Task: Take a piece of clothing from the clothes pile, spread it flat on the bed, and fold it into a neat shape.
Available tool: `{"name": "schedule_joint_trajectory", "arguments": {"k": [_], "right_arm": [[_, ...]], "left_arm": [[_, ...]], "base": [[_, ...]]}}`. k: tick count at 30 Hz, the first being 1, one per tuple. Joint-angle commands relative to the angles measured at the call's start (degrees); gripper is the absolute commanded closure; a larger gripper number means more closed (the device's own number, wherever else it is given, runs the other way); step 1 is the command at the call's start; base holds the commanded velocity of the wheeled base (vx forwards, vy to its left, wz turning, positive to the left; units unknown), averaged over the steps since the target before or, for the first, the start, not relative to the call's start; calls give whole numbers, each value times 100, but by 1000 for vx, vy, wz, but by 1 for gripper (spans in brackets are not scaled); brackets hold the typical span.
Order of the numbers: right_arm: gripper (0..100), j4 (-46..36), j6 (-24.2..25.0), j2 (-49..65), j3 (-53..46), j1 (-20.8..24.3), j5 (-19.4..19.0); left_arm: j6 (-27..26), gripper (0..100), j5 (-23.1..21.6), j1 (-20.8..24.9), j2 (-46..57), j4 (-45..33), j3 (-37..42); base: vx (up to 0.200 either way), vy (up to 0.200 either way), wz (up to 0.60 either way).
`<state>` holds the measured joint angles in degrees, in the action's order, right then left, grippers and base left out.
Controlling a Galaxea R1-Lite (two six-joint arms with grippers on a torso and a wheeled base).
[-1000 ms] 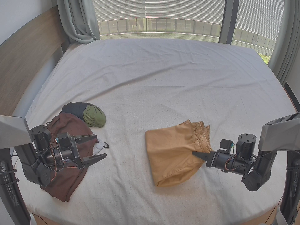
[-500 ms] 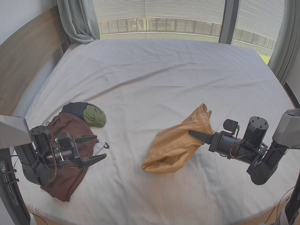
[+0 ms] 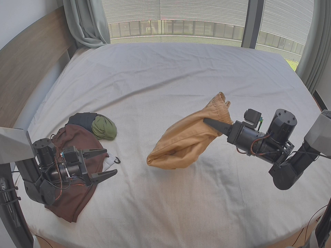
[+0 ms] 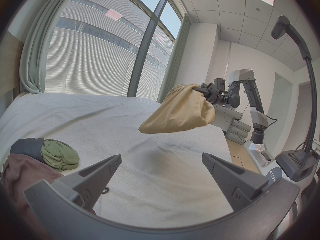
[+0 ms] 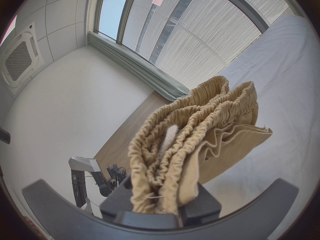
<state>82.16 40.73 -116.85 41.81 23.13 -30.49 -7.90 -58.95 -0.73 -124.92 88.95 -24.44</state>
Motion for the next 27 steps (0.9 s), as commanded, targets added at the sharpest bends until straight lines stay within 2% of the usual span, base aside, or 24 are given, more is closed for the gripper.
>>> {"name": "schedule_joint_trajectory", "arguments": {"k": [1,6,10,19,27], "right_arm": [[100,-526,84,-40,679,-27,-1],[100,-983,207,-356,1400,-45,-1],[100,-1009,251,-638,1707,-107,-1],[100,-1721,243,-761,2366,-150,-1],[100,-1774,225,-1244,2718,-168,8]], "left_arm": [[-1,0,-2,29,-6,8,1],[-1,0,-2,91,38,8,54],[-1,0,7,108,73,8,89],[-10,0,-2,108,64,8,98],[-10,0,-2,126,64,8,141]], "base": [[0,0,0],[0,0,0],[0,0,0],[0,0,0],[0,0,0]]}}
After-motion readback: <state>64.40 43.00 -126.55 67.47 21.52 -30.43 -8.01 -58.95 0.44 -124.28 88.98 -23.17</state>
